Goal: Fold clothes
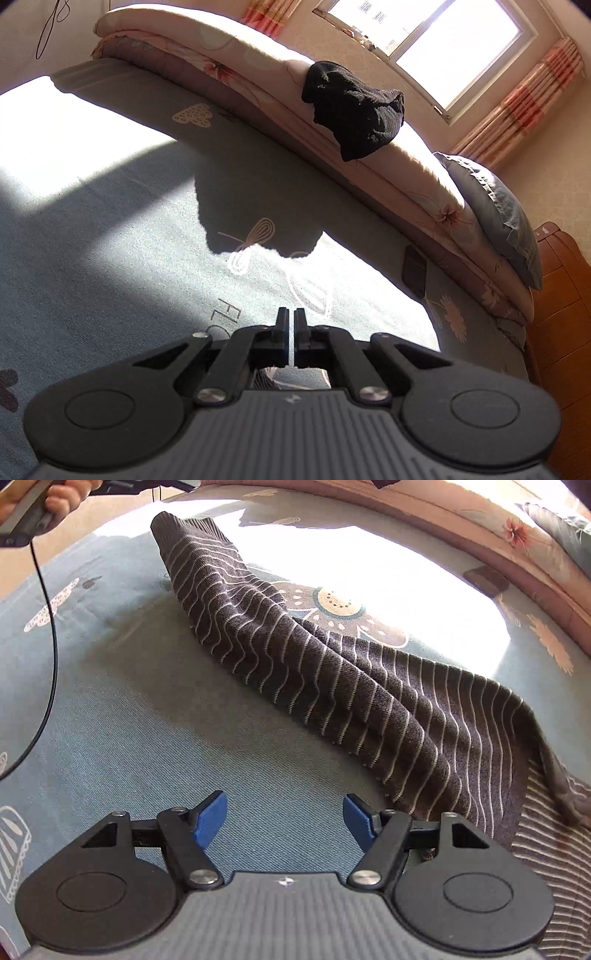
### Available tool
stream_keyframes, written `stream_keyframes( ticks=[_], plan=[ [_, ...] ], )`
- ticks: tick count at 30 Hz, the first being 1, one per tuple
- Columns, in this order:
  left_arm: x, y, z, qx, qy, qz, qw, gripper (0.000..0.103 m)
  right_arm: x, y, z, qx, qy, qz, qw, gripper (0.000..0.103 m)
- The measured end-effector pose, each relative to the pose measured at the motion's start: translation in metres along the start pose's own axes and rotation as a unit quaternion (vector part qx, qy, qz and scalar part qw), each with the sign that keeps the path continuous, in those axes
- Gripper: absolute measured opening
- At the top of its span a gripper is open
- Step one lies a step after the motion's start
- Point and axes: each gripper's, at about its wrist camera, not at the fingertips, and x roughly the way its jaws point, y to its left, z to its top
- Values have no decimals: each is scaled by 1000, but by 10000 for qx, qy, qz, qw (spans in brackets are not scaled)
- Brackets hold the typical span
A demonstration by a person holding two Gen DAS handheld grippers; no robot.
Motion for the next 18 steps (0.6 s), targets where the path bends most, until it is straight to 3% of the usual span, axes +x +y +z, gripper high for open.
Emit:
stream_keyframes(
  ticks=[4,9,13,18],
  plan=[
    [21,-15,-6,349,205,310,9987,0,2,2,-6,-370,34,-382,9986,62],
    [-10,-11,-56,759,206,650,9948,6,-3,-9,-10,-76,59,-249,9996,62],
    [-31,23,-92,-139,183,745,9970,13,-2,-12,-13,69,48,-167,9998,62],
    [-22,63,-127,-1314,231,626,9891,13,-2,-10,-14,147,42,-42,9999,63]
  ],
)
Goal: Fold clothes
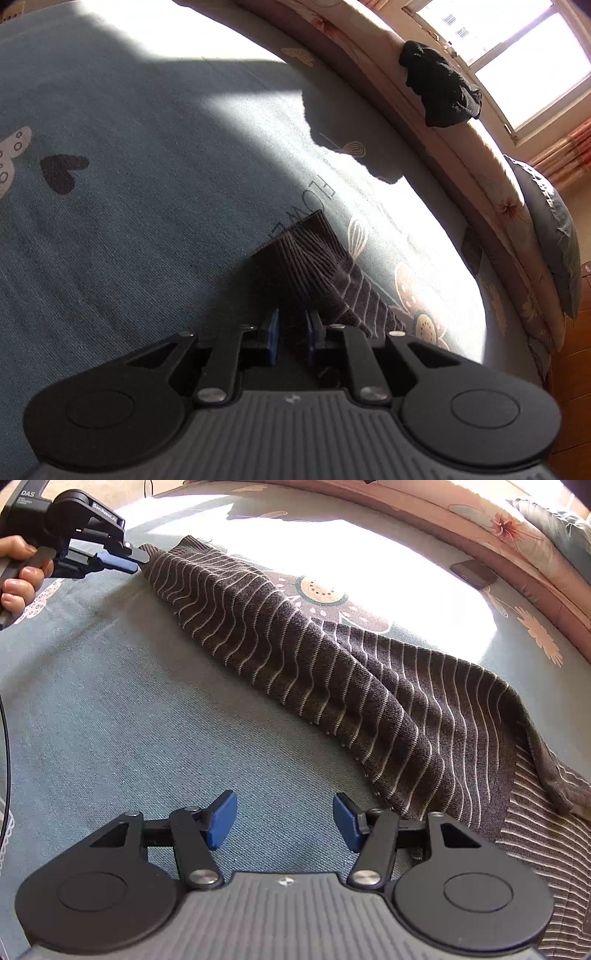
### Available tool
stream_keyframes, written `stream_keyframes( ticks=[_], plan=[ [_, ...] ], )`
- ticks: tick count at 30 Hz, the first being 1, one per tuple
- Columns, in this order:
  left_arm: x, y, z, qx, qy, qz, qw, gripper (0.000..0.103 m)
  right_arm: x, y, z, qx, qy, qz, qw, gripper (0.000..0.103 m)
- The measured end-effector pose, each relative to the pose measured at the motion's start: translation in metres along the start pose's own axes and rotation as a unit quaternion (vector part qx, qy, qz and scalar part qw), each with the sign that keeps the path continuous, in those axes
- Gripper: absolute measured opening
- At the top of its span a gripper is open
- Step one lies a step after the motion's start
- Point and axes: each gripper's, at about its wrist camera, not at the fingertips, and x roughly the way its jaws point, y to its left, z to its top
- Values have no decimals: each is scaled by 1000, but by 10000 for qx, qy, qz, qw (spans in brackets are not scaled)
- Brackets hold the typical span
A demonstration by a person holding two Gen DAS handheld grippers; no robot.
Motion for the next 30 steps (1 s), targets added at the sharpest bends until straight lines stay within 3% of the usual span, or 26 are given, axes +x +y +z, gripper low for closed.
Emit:
stream_keyframes(
  ticks=[5,11,15,16,30],
  plan=[
    [14,9,-6,-321,-118,2,9994,20,2,-1,0,-4,38,75,10000,63],
    [34,-21,7,154,-39,-22,9999,23,6,-2,1,155,117,201,9996,65],
    [41,-41,9,488,0,352,9982,18,5,2,1,116,116,219,9996,65],
    [39,-45,8,561,-4,443,9974,11,5,3,1,121,108,224,9996,67],
    [-64,-37,7,-248,-522,149,9982,7,2,-2,1,228,55,263,9994,70]
  ],
)
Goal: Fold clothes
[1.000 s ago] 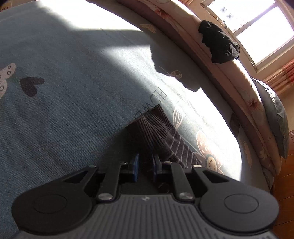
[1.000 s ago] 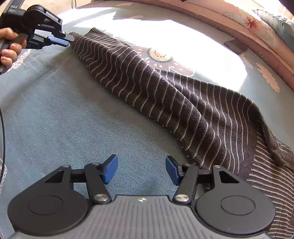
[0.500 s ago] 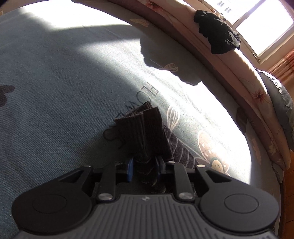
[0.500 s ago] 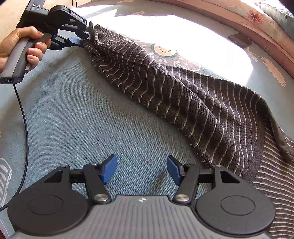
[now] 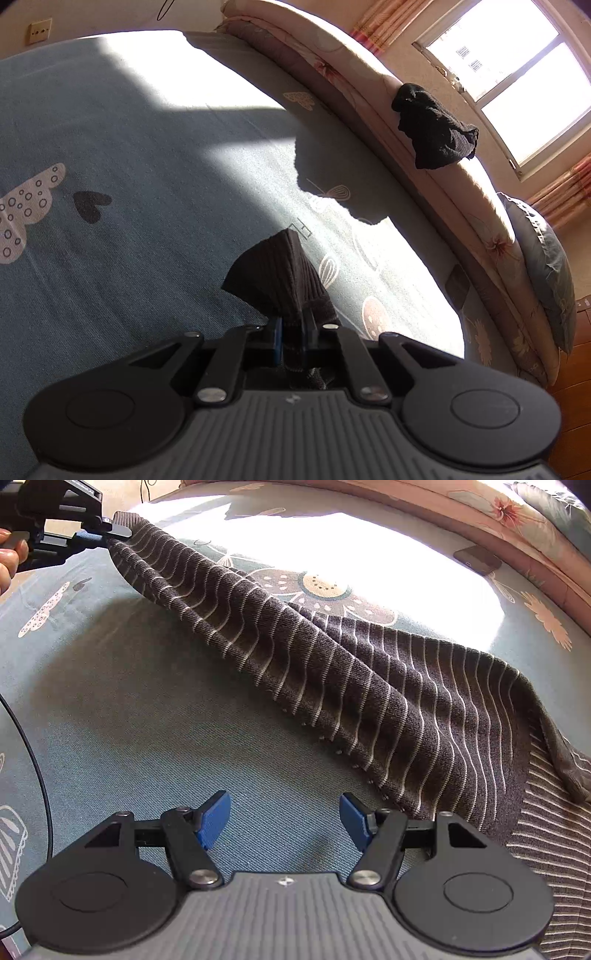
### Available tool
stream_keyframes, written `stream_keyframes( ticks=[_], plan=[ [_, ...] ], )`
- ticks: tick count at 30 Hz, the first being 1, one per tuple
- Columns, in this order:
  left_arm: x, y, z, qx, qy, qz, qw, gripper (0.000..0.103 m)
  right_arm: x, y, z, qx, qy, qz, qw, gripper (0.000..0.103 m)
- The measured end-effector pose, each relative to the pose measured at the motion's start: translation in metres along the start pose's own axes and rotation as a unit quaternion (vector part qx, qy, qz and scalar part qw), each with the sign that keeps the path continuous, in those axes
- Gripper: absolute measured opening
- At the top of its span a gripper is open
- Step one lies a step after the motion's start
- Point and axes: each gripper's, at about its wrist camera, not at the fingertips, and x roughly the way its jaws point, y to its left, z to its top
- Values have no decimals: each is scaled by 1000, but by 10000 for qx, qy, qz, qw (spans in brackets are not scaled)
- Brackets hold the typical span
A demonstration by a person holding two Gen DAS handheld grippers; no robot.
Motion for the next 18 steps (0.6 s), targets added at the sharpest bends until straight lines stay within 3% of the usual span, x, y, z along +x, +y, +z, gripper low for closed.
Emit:
stream_keyframes(
  ticks=[5,10,12,15,18],
  plan=[
    [-9,5,-6,-191,87,150,9997,7,0,6,3,-124,-107,80,9998,69],
    [-14,2,-9,-202,46,113,9997,7,-2,21,-1,-863,-351,-310,9952,43],
    [-14,3,-9,-172,45,172,9997,7,-1,28,-4,-1243,-477,-530,9897,39],
    [-15,8,-9,-240,114,197,9995,7,3,39,-8,-1997,-773,-934,9723,35],
    [-10,11,-8,-356,177,207,9990,7,9,50,-11,-2785,-1015,-1002,9498,34]
  ],
)
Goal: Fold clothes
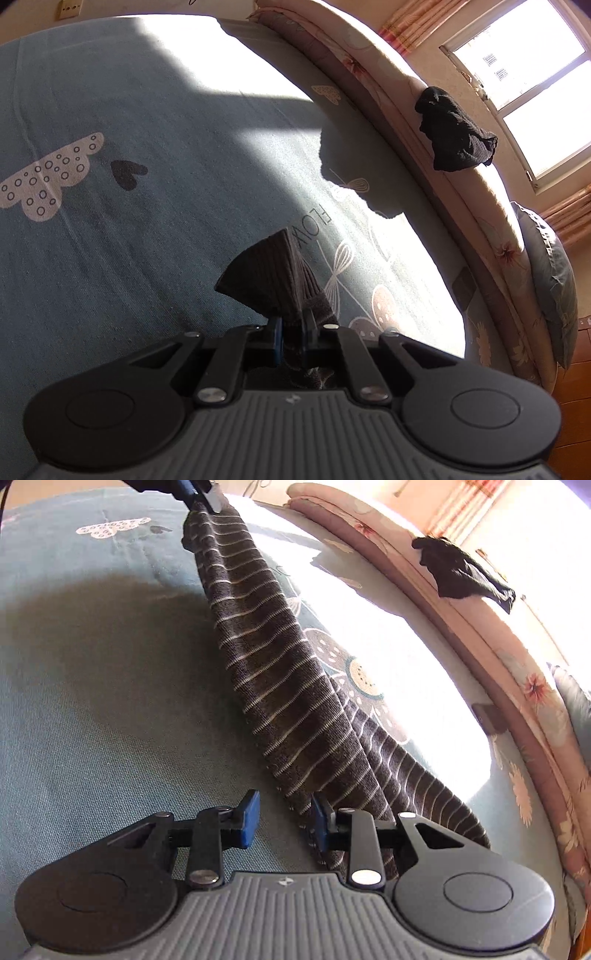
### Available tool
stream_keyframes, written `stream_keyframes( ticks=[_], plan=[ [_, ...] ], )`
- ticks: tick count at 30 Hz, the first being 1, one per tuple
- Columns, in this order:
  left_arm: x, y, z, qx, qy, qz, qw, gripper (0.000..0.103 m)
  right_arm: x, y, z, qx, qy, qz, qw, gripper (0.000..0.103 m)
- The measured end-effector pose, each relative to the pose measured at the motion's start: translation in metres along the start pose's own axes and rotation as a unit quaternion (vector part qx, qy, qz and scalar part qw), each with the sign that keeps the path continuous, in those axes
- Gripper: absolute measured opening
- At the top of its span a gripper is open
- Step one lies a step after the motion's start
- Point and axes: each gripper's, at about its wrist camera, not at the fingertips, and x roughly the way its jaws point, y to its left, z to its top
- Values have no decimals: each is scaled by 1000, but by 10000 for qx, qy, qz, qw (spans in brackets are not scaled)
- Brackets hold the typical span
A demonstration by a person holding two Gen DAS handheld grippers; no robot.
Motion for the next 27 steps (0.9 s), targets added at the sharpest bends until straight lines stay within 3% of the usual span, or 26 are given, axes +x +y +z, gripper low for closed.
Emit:
stream_keyframes(
  ticks=[2,4,7,9,12,15,23,27],
  plan=[
    [5,0,1,-10,29,39,10000,7,6,4,2,-252,-118,-10,9996,32],
    [11,-1,3,-47,96,64,9999,8,15,10,5,-549,-198,9,9983,21],
    [21,0,7,-29,140,207,9997,11,31,15,9,-923,-218,-148,9954,20],
    [29,2,8,31,168,395,9991,11,38,8,15,-790,-202,-215,9964,20],
    [44,12,6,23,309,569,9979,12,43,-9,25,-151,12,9,9999,20],
    [59,21,2,12,433,690,9967,12,42,-10,29,-51,14,-3,10000,21],
    [68,31,-4,-63,516,672,9964,12,23,23,41,-889,-662,56,9938,23],
    [66,34,-4,-93,543,632,9965,12,26,32,51,-1035,-799,236,9911,23]
  ],
)
